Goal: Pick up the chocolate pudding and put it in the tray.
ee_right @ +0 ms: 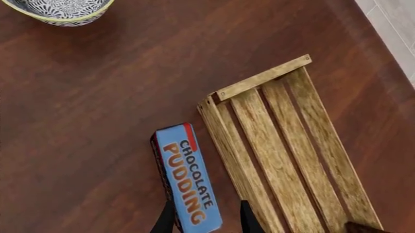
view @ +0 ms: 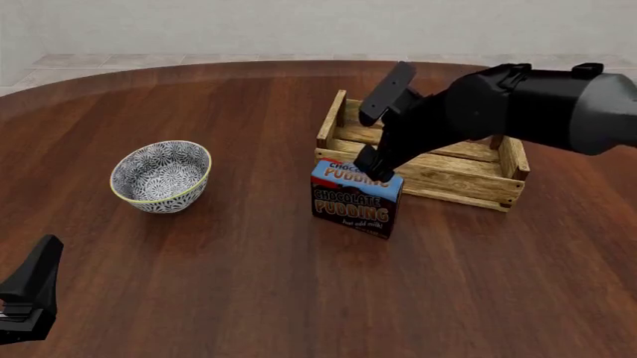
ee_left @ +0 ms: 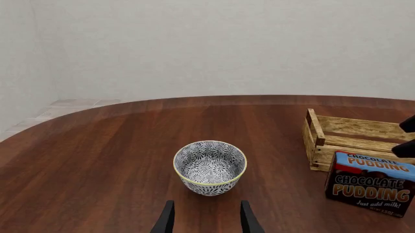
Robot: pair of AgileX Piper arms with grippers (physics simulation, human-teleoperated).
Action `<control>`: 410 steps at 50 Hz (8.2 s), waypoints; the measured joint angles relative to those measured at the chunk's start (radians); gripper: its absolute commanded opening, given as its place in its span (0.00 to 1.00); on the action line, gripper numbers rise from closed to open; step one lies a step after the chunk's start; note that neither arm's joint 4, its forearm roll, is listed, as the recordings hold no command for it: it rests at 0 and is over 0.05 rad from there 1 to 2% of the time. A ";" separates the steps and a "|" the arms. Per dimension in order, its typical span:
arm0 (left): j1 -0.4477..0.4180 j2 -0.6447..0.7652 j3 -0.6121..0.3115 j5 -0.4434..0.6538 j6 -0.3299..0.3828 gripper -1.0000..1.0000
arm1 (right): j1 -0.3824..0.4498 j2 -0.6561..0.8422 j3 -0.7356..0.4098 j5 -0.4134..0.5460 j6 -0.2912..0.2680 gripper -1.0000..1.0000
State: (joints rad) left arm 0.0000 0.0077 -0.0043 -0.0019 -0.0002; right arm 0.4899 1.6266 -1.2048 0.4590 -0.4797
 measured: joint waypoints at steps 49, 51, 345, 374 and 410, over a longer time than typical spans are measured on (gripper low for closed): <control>0.000 0.000 0.000 0.000 0.000 1.00 | 0.021 0.039 0.016 -0.029 0.021 1.00; 0.000 0.000 0.000 0.000 0.000 1.00 | 0.020 0.039 0.017 -0.029 0.018 1.00; 0.000 0.000 0.000 0.000 0.000 1.00 | -0.086 -0.072 -0.146 0.242 -0.303 0.00; 0.000 0.000 0.000 0.000 0.000 1.00 | -0.260 -0.096 -0.212 0.232 -0.446 0.00; 0.000 0.000 0.000 0.000 0.000 1.00 | -0.269 0.082 -0.295 0.136 -0.483 0.00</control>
State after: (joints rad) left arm 0.0000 0.0077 -0.0043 -0.0019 -0.0003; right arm 0.2213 1.7084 -1.4993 0.5953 -0.9624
